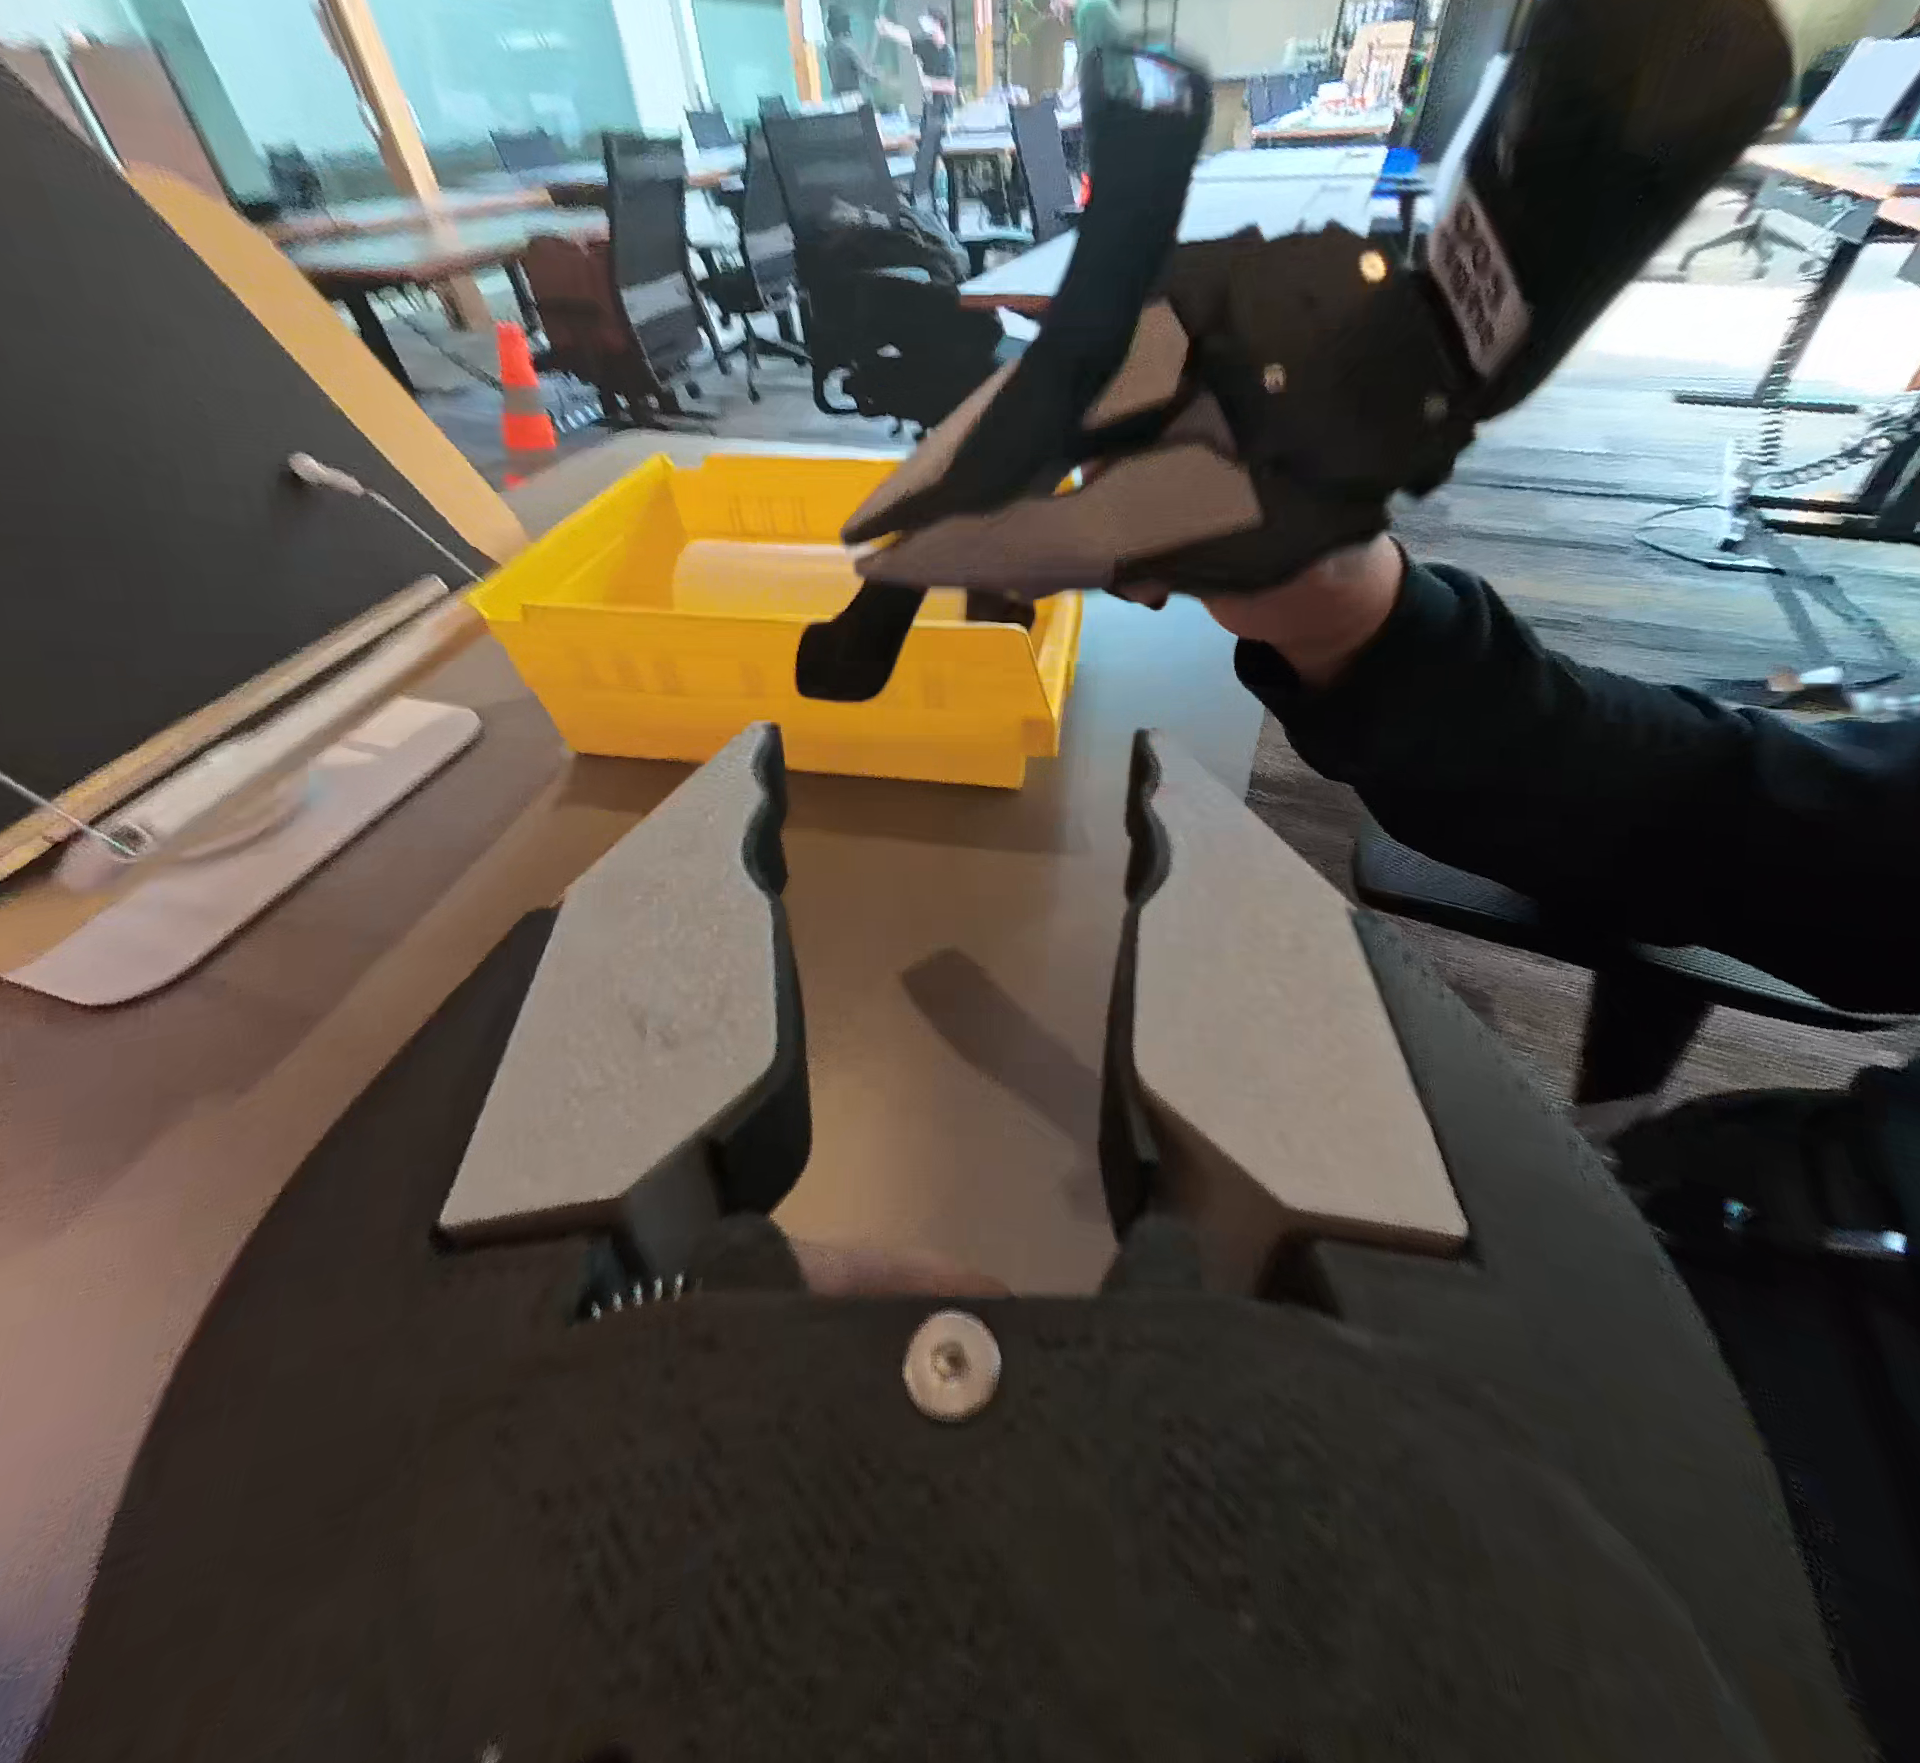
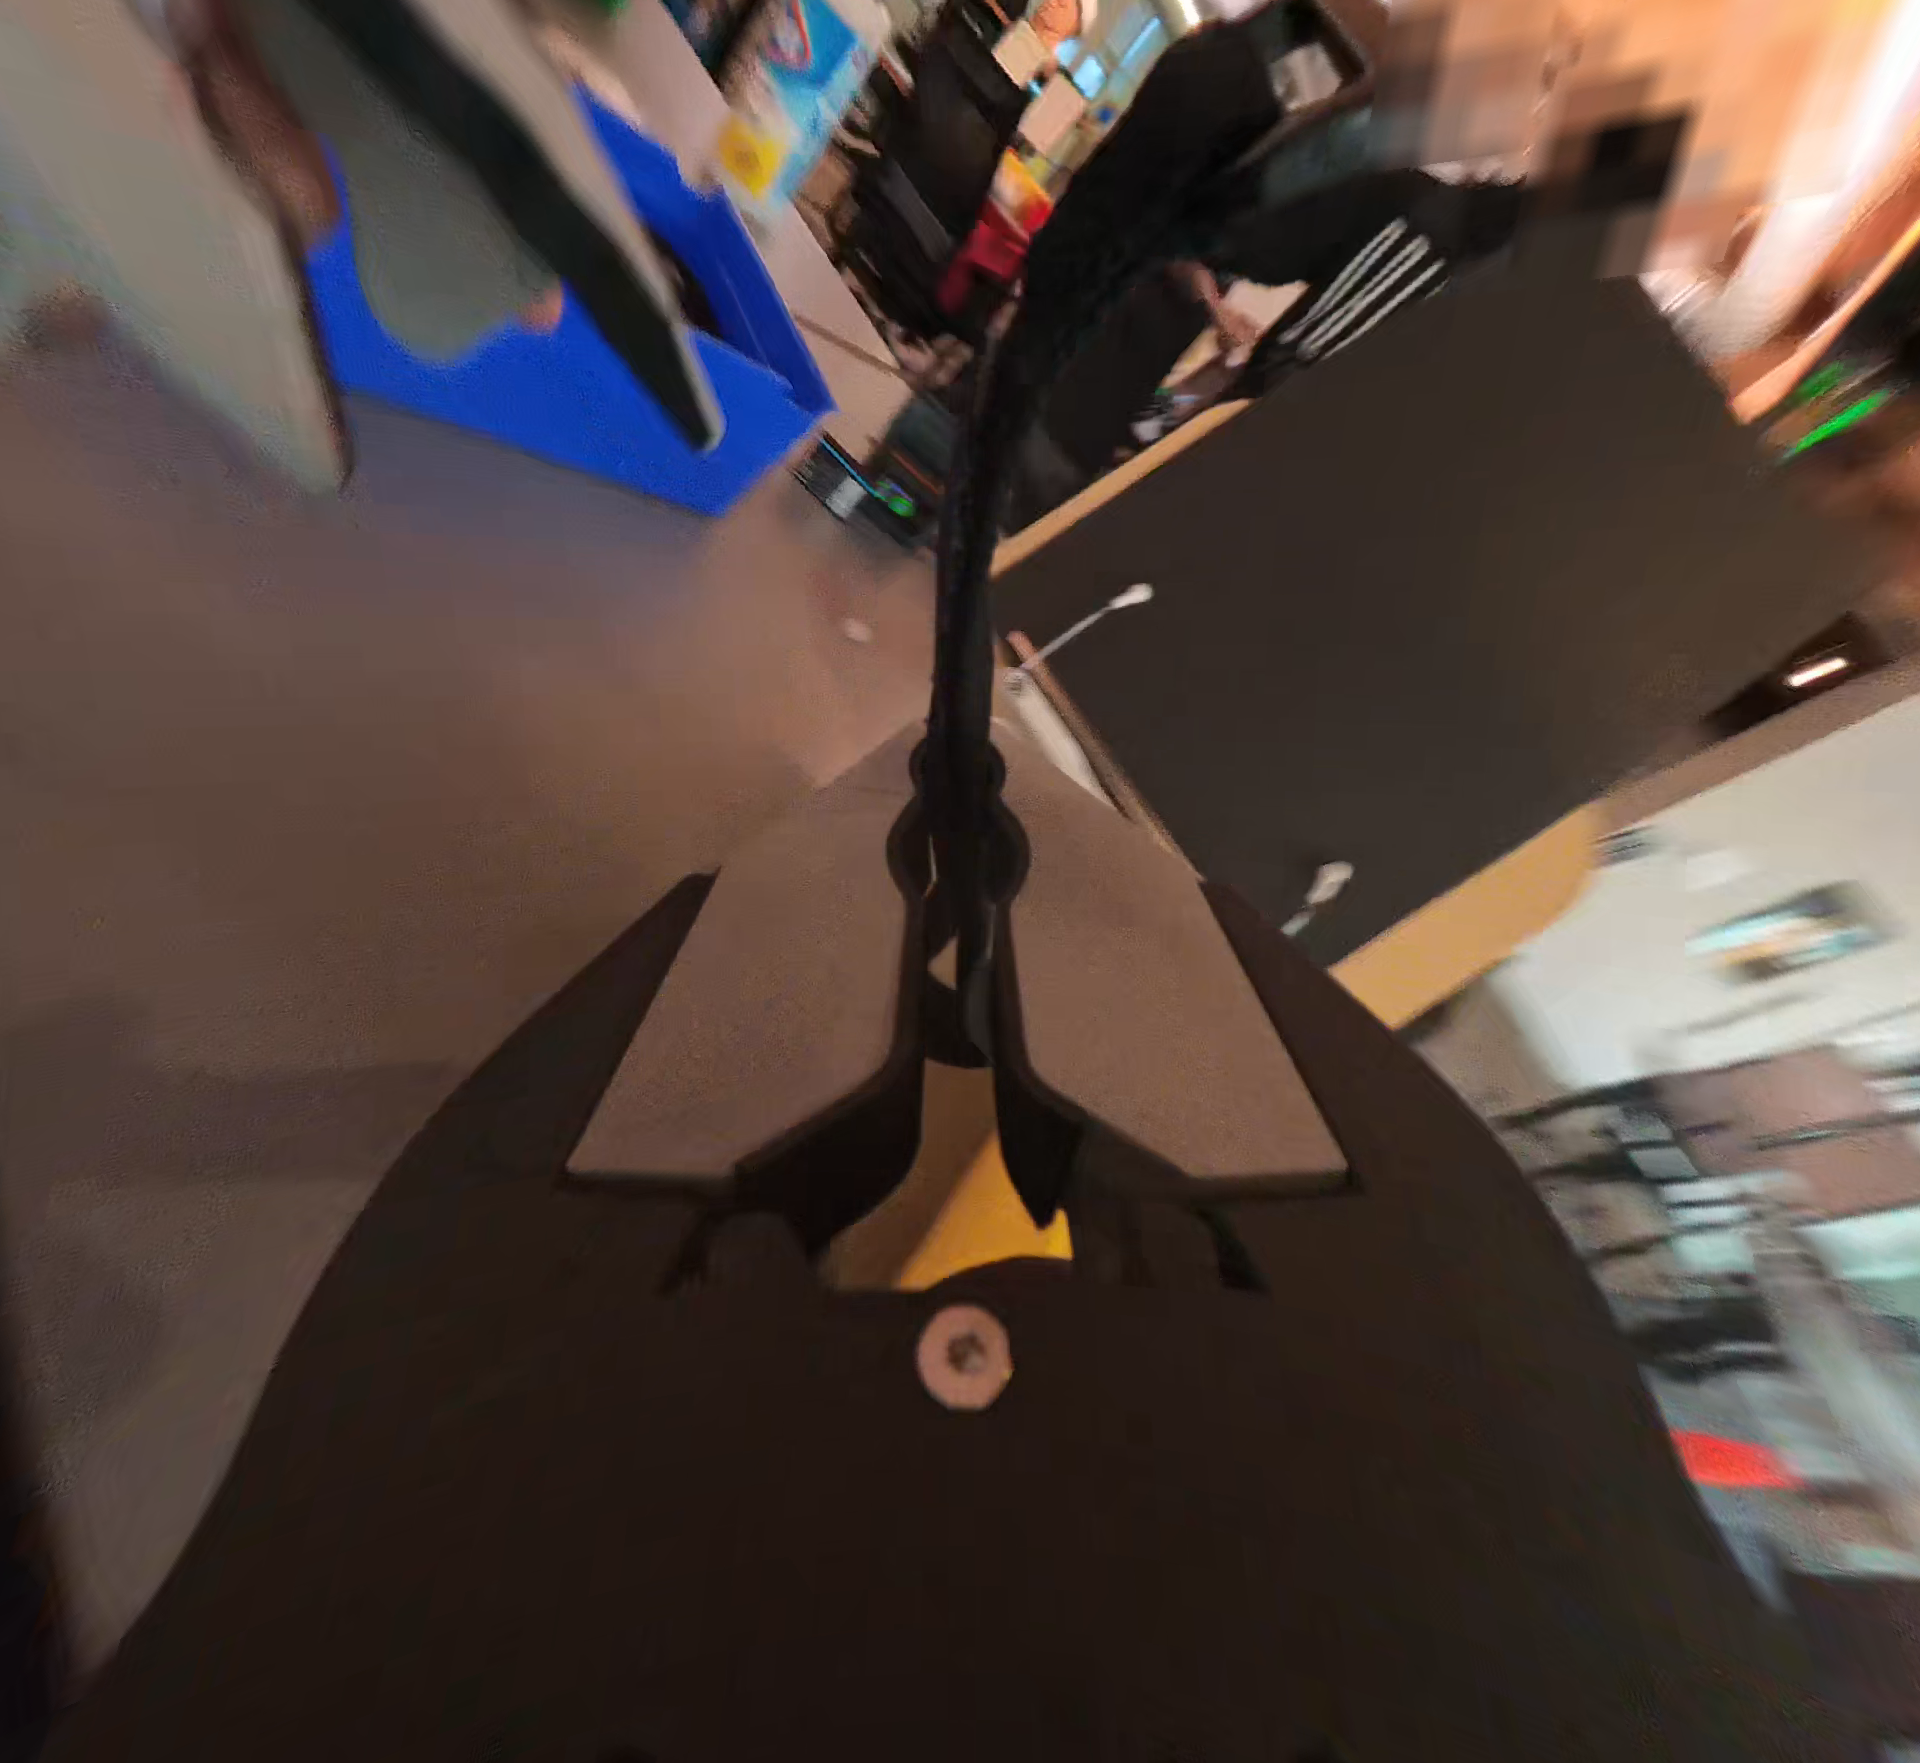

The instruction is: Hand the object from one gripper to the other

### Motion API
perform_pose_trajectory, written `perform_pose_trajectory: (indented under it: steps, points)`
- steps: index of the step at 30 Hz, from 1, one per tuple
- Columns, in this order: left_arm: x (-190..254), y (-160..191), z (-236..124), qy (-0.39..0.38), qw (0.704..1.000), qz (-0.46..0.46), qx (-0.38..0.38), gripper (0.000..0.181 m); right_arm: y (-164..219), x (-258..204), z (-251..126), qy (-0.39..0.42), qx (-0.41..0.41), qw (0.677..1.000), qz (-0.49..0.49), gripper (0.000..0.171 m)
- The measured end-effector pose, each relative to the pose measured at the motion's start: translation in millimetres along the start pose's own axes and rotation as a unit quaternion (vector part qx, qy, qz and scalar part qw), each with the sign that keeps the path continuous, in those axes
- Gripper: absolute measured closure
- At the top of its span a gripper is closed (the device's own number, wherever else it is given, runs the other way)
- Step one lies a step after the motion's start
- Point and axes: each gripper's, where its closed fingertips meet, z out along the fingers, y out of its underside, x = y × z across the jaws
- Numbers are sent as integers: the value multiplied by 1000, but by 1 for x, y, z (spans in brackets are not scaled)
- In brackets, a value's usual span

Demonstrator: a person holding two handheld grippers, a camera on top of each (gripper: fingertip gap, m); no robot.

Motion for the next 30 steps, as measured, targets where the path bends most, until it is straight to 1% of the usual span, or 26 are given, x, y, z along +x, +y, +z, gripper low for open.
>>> perform_pose_trajectory:
  steps: [2, 3, 4, 5, 7, 9, 10, 12, 13, 14, 16, 17, 19, 21, 22, 24, 26, 27, 28, 30]
  points:
    - [7, -5, 1, -13, 999, 40, 13, 123, -11, -20, -2, 1, 13, 993, -115, 171]
    - [12, -7, 4, -17, 998, 66, 18, 125, -17, -35, -5, -13, 28, 987, -158, 171]
    - [18, -10, 6, -15, 995, 93, 29, 132, -22, -48, -6, -31, 35, 982, -182, 171]
    - [25, -12, 7, -9, 992, 119, 39, 139, -24, -59, -8, -51, 35, 981, -185, 171]
    - [48, -11, 7, 37, 984, 165, 47, 160, -29, -69, -12, -83, 46, 982, -161, 171]
    - [58, -11, 6, 49, 980, 188, 52, 162, -34, -76, -17, -119, 63, 982, -129, 171]
    - [63, -10, 7, 58, 979, 189, 51, 158, -35, -79, -18, -136, 66, 981, -120, 171]
    - [68, -8, 8, 68, 979, 189, 44, 156, -33, -84, -19, -145, 62, 979, -127, 171]
    - [69, -6, 10, 70, 978, 194, 40, 160, -32, -86, -18, -145, 58, 979, -134, 171]
    - [70, -4, 11, 70, 976, 202, 36, 173, -31, -88, -18, -148, 55, 978, -138, 171]
    - [68, -1, 11, 61, 970, 236, 26, 179, -27, -94, -18, -174, 46, 976, -122, 170]
    - [64, 0, 10, 37, 960, 278, 19, 180, -23, -95, -18, -192, 35, 976, -100, 165]
    - [61, 0, 5, -13, 913, 407, 21, 180, -8, -91, -16, -223, -1, 974, -46, 153]
    - [62, 1, 0, -43, 875, 482, 29, 179, 0, -92, -20, -274, -10, 961, 26, 141]
    - [61, 2, 0, -58, 849, 525, 37, 180, 1, -92, -22, -300, -10, 951, 69, 141]
    - [58, 4, 2, -106, 780, 615, 45, 180, 4, -89, -25, -339, -26, 928, 156, 143]
    - [55, 4, 5, -157, 713, 683, 43, 180, 7, -85, -28, -366, -44, 901, 227, 136]
    - [54, 6, 8, -175, 682, 709, 42, 180, 5, -83, -31, -382, -38, 885, 262, 137]
    - [54, 10, 12, -186, 658, 728, 40, 180, -1, -84, -36, -409, -22, 862, 299, 136]
    - [53, 20, 21, -195, 637, 745, 38, 180, -11, -84, -43, -461, 7, 806, 372, 135]
